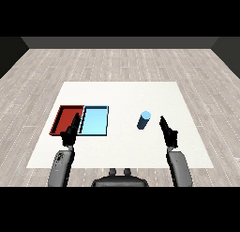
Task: Pick the blue can and put it in the blue box
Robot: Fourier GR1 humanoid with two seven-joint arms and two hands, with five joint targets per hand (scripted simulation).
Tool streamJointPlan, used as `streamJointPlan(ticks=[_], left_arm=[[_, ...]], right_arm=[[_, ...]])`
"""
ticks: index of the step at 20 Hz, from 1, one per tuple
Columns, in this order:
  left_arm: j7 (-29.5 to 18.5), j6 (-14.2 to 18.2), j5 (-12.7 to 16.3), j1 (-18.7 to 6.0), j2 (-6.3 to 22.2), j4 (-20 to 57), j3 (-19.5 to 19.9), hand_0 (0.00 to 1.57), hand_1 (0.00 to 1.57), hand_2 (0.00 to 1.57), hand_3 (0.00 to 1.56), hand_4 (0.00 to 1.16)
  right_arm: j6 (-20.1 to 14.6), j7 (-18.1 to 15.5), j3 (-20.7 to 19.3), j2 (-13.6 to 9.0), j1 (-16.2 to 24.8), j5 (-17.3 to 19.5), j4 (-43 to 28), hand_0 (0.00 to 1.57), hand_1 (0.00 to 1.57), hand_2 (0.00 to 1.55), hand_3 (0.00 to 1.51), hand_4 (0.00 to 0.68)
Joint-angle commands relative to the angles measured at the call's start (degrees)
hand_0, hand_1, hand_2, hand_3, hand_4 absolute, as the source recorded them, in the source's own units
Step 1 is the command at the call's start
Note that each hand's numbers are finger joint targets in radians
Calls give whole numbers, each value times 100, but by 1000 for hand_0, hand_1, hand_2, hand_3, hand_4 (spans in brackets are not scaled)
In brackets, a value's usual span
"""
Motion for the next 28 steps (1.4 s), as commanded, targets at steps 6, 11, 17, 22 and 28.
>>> streamJointPlan(ticks=[6, 11, 17, 22, 28], left_arm=[[351, -100, 264, 387, -266, -236, 38, 0, 0, 0, 0, 0], [-1826, -311, 594, 209, -373, -55, 424, 0, 0, 0, 0, 0], [-1823, -185, 425, 103, -556, -28, 238, 0, 0, 0, 0, 0], [-1837, -19, 172, 287, -658, -130, 64, 0, 0, 0, 0, 0], [-2169, -128, 195, 377, -634, 28, 142, 0, 0, 0, 0, 0]], right_arm=[[36, 415, -381, 169, -1255, -258, 1140, 0, 0, 0, 0, 0], [831, -1733, -344, 393, -1035, -836, 900, 0, 0, 0, 0, 0], [1035, -2367, -562, 301, -1536, -810, 2039, 0, 0, 0, 0, 0], [1146, -2187, -511, 241, -1173, -900, 1544, 0, 0, 0, 0, 0], [896, -1964, -534, 268, -1521, -845, 1586, 0, 0, 0, 0, 0]])
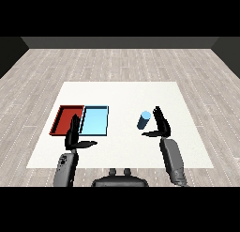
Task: Pick the blue can and put it in the blue box
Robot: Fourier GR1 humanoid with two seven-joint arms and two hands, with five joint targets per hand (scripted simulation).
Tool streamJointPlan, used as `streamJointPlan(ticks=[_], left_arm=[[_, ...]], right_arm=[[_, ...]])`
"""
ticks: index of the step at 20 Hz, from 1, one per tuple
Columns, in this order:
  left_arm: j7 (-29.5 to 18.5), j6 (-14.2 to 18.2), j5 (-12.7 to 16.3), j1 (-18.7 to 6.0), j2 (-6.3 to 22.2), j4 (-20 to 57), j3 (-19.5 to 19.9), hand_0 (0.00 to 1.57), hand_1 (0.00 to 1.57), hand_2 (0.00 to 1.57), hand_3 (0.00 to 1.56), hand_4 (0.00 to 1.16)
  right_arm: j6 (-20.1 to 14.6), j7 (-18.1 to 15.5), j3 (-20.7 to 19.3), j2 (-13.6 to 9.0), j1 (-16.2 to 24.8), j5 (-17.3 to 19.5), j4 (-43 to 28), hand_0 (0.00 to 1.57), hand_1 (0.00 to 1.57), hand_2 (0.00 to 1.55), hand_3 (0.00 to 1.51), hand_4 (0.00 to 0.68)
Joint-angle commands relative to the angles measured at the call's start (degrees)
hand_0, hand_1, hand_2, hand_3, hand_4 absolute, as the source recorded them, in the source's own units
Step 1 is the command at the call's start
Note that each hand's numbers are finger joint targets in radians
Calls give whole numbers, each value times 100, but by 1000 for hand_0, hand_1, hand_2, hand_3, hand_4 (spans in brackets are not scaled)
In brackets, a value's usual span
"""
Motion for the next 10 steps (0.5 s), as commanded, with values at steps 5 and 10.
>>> streamJointPlan(ticks=[5, 10], left_arm=[[-114, -79, 22, 56, 46, 115, 74, 0, 0, 0, 0, 0], [-347, 38, -122, -328, 111, 534, 227, 0, 0, 0, 0, 0]], right_arm=[[-360, -178, 160, 209, -69, 274, 280, 0, 0, 0, 0, 0], [129, -99, -254, -128, -161, -227, 602, 0, 0, 0, 0, 0]])
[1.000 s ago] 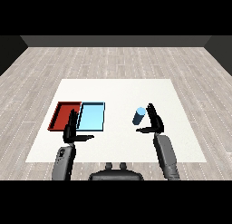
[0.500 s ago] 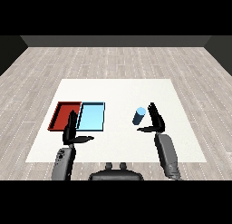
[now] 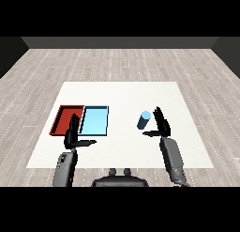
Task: Pick the blue can and put it in the blue box
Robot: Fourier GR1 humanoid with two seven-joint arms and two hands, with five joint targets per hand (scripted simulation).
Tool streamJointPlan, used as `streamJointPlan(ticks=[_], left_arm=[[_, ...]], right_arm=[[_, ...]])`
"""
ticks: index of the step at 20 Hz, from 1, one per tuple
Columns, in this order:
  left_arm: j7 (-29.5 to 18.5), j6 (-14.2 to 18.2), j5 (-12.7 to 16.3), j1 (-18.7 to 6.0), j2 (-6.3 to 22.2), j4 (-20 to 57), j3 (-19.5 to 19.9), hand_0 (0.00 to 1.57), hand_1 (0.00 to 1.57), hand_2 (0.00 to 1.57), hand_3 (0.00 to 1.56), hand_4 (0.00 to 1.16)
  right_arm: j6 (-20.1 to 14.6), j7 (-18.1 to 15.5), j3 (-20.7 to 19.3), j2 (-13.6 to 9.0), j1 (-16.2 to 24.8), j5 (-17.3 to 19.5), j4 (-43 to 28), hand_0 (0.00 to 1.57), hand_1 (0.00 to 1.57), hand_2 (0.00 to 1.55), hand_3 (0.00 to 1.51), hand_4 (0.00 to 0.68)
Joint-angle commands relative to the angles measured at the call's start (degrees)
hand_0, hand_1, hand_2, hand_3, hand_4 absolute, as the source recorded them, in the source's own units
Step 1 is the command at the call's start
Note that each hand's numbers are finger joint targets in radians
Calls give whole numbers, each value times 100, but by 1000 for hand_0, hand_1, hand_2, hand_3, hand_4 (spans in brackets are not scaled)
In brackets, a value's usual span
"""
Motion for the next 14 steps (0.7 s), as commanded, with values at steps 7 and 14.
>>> streamJointPlan(ticks=[7, 14], left_arm=[[66, -258, 241, 234, 127, -184, 113, 0, 0, 0, 0, 0], [301, 154, -202, 300, -62, -530, -170, 0, 0, 0, 0, 0]], right_arm=[[-336, -154, -379, 8, -1139, -50, 1670, 0, 0, 0, 0, 0], [-506, -223, -381, 42, -1334, -15, 2310, 0, 0, 0, 0, 0]])
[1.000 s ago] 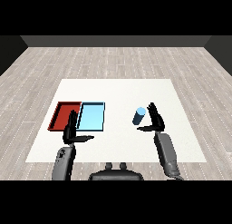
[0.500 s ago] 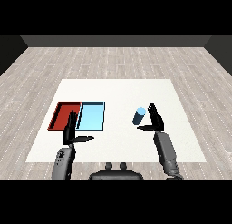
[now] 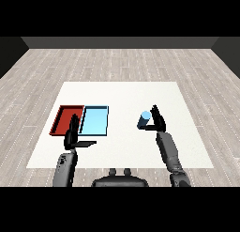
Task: Pick the blue can and put it in the blue box
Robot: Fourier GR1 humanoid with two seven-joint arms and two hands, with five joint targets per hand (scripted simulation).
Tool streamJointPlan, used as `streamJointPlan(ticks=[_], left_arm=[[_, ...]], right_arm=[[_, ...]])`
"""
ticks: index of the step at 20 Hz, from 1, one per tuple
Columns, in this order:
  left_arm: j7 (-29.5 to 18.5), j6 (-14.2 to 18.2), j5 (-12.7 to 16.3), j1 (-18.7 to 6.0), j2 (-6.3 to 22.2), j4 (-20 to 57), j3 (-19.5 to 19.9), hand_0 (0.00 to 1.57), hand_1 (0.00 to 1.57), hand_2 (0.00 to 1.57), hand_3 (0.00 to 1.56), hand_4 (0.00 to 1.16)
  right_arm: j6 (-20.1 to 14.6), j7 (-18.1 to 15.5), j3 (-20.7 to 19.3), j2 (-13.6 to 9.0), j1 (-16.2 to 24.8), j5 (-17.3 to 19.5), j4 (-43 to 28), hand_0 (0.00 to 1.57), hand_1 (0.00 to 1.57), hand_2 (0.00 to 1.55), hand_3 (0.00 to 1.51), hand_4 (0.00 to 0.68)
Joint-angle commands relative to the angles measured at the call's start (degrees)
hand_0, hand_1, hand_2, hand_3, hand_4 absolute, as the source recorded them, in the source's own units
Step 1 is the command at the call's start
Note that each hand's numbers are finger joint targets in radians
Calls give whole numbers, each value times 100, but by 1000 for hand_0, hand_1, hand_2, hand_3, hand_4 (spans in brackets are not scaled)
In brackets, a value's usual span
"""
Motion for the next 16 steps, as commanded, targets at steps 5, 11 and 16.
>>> streamJointPlan(ticks=[5, 11, 16], left_arm=[[-487, -50, -8, 130, 46, 263, 137, 0, 0, 0, 0, 0], [-230, 298, -323, -18, -197, 20, -177, 0, 0, 0, 0, 0], [-203, -44, 1, 260, 66, -170, 76, 0, 0, 0, 0, 0]], right_arm=[[216, -509, -142, 7, -285, -159, 978, 0, 0, 0, 0, 0], [294, -448, -288, -170, -828, -290, 1529, 0, 0, 0, 0, 0], [-100, -798, -376, 129, -1336, -224, 2446, 0, 0, 0, 0, 0]])
